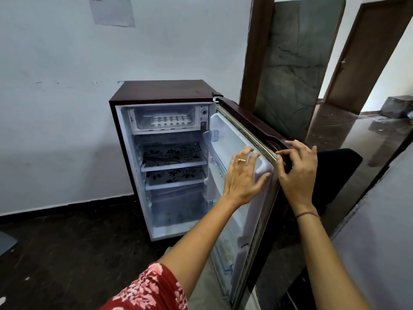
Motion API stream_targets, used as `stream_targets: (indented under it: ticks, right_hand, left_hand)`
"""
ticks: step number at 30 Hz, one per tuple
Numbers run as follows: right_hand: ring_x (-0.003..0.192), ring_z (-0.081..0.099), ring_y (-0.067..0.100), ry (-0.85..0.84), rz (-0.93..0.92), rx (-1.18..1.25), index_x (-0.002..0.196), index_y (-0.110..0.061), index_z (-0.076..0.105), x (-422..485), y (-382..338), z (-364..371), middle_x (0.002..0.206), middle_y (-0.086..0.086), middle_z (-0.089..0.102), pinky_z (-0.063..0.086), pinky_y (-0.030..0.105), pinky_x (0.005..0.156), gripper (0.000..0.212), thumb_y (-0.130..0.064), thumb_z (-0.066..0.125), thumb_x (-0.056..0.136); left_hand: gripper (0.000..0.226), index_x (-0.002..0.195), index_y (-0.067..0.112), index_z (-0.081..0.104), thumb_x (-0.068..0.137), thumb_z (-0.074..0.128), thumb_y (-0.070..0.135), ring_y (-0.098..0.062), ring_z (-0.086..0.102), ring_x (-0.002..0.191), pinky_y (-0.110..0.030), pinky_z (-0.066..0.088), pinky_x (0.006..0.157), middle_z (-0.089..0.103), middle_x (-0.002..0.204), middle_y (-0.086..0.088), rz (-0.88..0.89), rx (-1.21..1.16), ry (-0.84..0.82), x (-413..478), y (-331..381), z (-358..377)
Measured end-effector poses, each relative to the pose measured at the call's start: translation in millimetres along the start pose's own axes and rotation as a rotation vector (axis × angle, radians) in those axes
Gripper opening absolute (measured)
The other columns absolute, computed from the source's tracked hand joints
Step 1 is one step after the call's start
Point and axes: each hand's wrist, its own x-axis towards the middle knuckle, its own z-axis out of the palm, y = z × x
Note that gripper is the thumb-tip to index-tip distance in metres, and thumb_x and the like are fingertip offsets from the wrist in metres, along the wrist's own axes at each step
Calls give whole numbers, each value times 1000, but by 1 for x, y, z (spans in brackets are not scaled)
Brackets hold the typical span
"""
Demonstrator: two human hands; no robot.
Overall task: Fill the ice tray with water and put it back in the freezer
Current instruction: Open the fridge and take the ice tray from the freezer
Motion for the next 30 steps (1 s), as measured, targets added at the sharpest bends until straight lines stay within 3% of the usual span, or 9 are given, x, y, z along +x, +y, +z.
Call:
stream_targets:
  ticks: [3, 6, 10, 16, 19, 25, 30]
  right_hand:
    - [121, 50, 26, 27, -115, -44, 92, -10, 64, -11, -30, 9, 119, 10, 60, 19, 44, 116, 14, -19, 55, 88]
    - [119, 52, 25, -52, -168, 11, 92, -11, 63, -27, -53, 27, 118, 10, 60, 26, 45, 113, 16, -21, 51, 89]
    - [118, 48, 22, -192, -107, 148, 93, -11, 62, -55, -68, 62, 117, 10, 59, 40, 48, 102, 18, -23, 50, 89]
    - [116, 51, 21, -432, 20, 213, 95, -14, 62, -84, -76, 131, 117, 5, 59, 42, 44, 101, 23, -29, 45, 90]
    - [116, 45, 15, -483, 63, 250, 96, -15, 62, -90, -75, 162, 117, 3, 58, 43, 43, 101, 18, -26, 49, 89]
    - [129, 42, 20, -655, 152, 252, 109, -17, 61, -96, -74, 225, 129, 3, 54, 35, 48, 108, 24, -29, 50, 92]
    - [145, 13, 16, -884, 186, 151, 136, -21, 45, -94, -76, 287, 152, -1, 31, 6, 40, 119, 48, -47, 40, 95]
  left_hand:
    - [50, 127, 15, 45, 89, 45, 49, -24, 36, 130, -46, 34, 108, 37, 139, -7, -77, 75, 3, -14, -26, -12]
    - [52, 130, 14, 45, 92, 39, 49, -24, 34, 134, -45, 30, 112, 38, 142, -8, -163, 122, -19, -29, -44, -24]
    - [49, 134, 14, 44, 95, 43, 44, -23, 33, 135, -42, 25, 115, 37, 145, -7, -281, 182, -45, -52, -75, -39]
    - [51, 137, 12, 42, 95, 42, 42, -22, 34, 136, -41, 29, 113, 38, 146, -8, -425, 267, -113, -76, -137, -52]
    - [53, 139, 14, 40, 96, 38, 45, -21, 30, 139, -39, 22, 116, 36, 148, -7, -463, 311, -166, -80, -169, -50]
    - [70, 147, 15, 26, 91, 18, 56, -17, 14, 146, -41, 9, 118, 22, 156, -3, -502, 363, -296, -80, -228, -41]
    - [84, 151, 19, 6, 79, -2, 63, -14, -3, 147, -42, 0, 118, 2, 159, 1, -544, 424, -446, -70, -291, -37]
